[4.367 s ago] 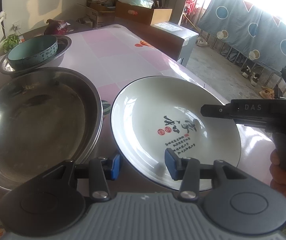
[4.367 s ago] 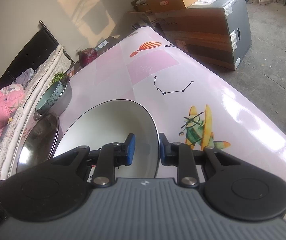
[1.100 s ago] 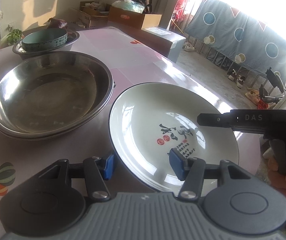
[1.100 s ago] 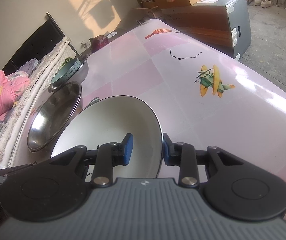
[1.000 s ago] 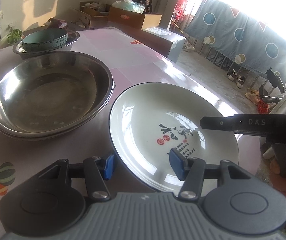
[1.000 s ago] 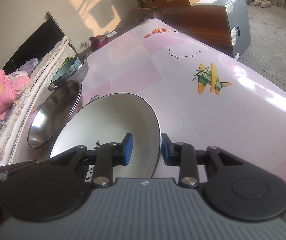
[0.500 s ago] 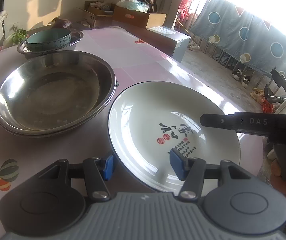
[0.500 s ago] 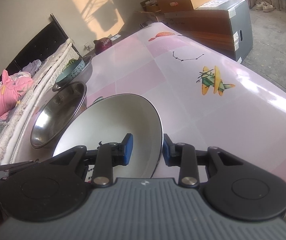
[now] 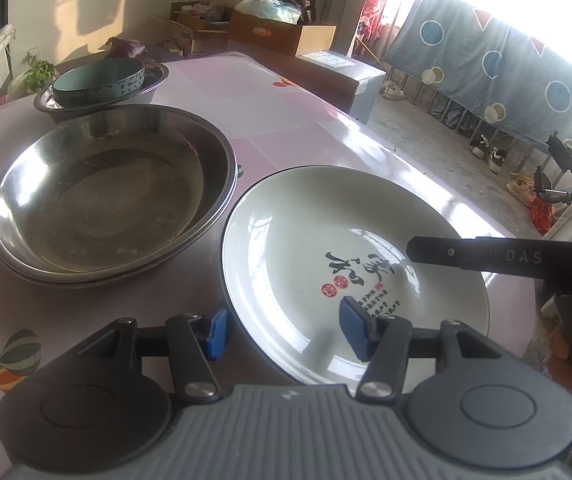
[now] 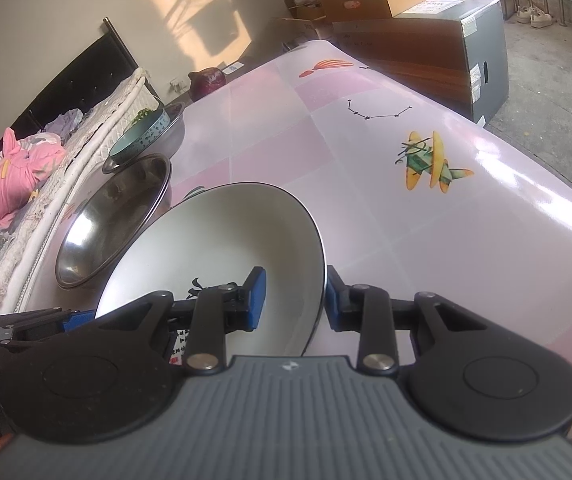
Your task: Organize plates and bowls
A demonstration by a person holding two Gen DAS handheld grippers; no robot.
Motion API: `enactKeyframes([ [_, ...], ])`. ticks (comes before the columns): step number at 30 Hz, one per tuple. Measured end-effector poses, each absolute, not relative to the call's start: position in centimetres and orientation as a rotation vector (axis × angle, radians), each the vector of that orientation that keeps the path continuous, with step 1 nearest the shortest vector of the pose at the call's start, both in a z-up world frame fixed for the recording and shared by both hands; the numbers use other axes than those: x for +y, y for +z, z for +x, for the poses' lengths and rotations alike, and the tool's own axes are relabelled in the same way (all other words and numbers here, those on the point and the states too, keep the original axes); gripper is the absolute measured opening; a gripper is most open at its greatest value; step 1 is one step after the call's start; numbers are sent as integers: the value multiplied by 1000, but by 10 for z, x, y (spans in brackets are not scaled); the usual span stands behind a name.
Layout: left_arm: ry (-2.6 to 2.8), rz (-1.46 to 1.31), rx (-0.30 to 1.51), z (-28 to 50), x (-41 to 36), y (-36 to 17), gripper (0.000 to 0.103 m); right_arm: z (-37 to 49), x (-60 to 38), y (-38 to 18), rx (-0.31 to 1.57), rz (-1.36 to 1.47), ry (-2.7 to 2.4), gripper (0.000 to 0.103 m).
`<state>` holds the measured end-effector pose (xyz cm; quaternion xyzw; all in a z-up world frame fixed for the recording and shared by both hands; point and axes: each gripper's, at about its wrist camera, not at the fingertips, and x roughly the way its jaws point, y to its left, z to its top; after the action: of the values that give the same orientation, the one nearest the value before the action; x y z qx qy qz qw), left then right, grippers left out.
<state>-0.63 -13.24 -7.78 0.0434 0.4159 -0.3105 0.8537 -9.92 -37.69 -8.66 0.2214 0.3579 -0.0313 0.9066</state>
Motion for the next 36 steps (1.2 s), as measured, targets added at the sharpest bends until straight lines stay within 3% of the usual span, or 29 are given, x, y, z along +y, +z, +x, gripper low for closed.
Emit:
enactKeyframes([
  [8,-655,116,862,-6,-138,-79,63,-99,-377,-87,738,457,-66,30],
  [25,-662,121,864,-13,-136,-80,64,-98,-378,-86,741,455,-59,29],
  [36,-664,154,846,-18,-142,-80,72,-97,-369,-86,742,385,-75,30],
])
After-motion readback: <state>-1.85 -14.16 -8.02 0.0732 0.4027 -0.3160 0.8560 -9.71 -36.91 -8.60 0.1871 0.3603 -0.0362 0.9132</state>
